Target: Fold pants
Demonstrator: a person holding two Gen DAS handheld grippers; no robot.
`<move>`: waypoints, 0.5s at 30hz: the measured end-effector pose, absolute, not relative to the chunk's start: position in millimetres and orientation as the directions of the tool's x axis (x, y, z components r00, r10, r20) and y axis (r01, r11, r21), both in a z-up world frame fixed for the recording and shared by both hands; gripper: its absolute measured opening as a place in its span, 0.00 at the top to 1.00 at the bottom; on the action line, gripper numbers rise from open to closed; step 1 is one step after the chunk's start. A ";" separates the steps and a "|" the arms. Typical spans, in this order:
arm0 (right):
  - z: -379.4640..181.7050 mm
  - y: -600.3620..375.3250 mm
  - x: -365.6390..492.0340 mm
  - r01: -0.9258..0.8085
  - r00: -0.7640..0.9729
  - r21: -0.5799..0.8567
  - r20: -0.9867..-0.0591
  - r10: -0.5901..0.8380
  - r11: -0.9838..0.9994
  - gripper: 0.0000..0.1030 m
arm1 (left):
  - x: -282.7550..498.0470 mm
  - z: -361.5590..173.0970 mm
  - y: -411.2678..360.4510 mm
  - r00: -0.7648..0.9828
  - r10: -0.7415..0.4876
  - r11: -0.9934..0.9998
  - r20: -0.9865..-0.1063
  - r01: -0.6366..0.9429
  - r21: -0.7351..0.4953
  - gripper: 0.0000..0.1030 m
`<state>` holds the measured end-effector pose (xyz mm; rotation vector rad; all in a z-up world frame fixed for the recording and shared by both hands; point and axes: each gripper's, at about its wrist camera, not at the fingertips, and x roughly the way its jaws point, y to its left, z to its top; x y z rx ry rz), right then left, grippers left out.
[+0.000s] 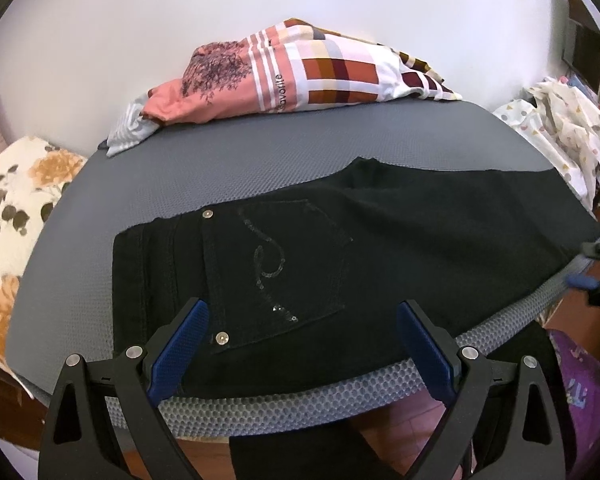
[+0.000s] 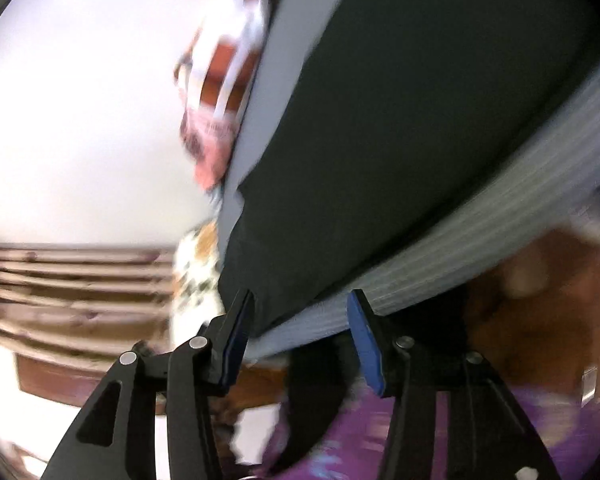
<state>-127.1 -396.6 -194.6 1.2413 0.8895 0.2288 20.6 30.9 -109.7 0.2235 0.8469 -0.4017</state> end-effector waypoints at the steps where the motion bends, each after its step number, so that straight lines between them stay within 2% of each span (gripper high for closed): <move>1: -189.1 -421.7 -140.6 0.334 0.682 0.856 -0.508 0.526 0.394 0.55 | 22.3 -110.9 32.4 0.588 -0.257 0.905 -0.767 0.425 0.023 0.08; 3: -183.6 -485.2 -177.6 0.425 0.747 0.814 -0.563 0.355 0.397 0.54 | 25.2 -113.6 34.9 0.575 -0.257 0.909 -0.777 0.416 0.008 0.08; 7: -180.6 -571.0 -236.6 0.508 0.818 0.808 -0.561 0.128 0.298 0.55 | 27.6 -116.1 38.0 0.579 -0.240 0.916 -0.779 0.401 0.016 0.08; 10: -181.5 -606.4 -258.4 0.509 0.841 0.826 -0.537 0.065 0.244 0.55 | 27.8 -117.3 38.2 0.589 -0.221 0.919 -0.777 0.392 0.036 0.08; 15: -189.6 -621.7 -254.6 0.486 0.858 0.847 -0.510 0.069 0.216 0.55 | 29.4 -125.1 36.0 0.584 -0.192 0.919 -0.789 0.389 0.064 0.08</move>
